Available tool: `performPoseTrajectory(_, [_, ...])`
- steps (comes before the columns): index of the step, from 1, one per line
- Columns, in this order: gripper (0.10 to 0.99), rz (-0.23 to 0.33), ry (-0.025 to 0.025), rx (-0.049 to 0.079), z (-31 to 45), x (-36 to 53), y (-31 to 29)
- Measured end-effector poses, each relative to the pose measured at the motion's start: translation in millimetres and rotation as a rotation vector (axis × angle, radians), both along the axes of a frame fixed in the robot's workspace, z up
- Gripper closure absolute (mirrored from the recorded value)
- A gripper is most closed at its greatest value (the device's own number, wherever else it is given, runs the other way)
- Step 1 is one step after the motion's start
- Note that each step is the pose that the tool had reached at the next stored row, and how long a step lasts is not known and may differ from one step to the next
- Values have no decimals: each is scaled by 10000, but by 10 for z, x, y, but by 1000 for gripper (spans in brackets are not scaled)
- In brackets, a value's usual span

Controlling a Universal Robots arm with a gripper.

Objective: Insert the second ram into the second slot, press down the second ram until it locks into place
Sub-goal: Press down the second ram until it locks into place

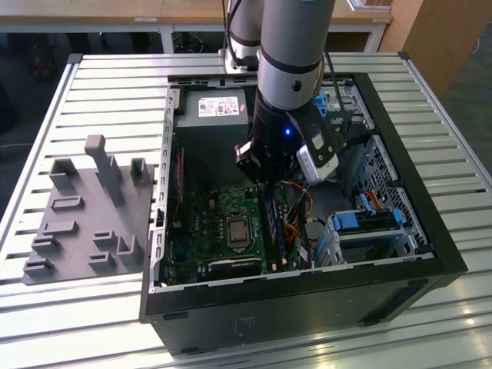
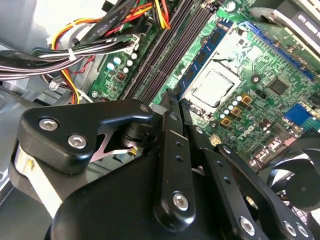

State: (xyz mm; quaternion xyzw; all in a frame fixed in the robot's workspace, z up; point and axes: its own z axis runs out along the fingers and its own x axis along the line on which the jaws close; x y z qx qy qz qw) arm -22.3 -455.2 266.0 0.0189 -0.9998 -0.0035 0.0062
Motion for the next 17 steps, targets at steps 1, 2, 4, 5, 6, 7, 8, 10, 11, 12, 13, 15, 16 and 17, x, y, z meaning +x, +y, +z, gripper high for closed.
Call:
performPoseTrajectory(1, [949,0,9,2,-7,0,0])
performPoseTrajectory(2, [949,-1,12,2,-17,-1,0])
performPoseTrajectory(4, [949,1,22,-2,-33,-1,2])
performPoseTrajectory(5, [949,1,29,-3,-42,-1,2])
performPoseTrajectory(6, [949,0,37,-3,-53,-1,2])
performPoseTrajectory(7, [949,0,38,-3,-61,-1,2])
performPoseTrajectory(8, [949,0,40,-9,-63,-1,2])
performPoseTrajectory(10, [949,1,39,-11,-72,-1,2])
performPoseTrajectory(11, [949,1,39,-12,-75,-1,1])
performPoseTrajectory(12, [949,1,39,-11,-84,0,2])
performPoseTrajectory(13, [949,1,39,-11,-91,-1,1])
performPoseTrajectory(15, [949,2,39,-11,-103,5,-1])
performPoseTrajectory(16, [949,1,39,-11,-111,10,-1])
performPoseTrajectory(17, [949,-1,38,-10,-118,14,-1])
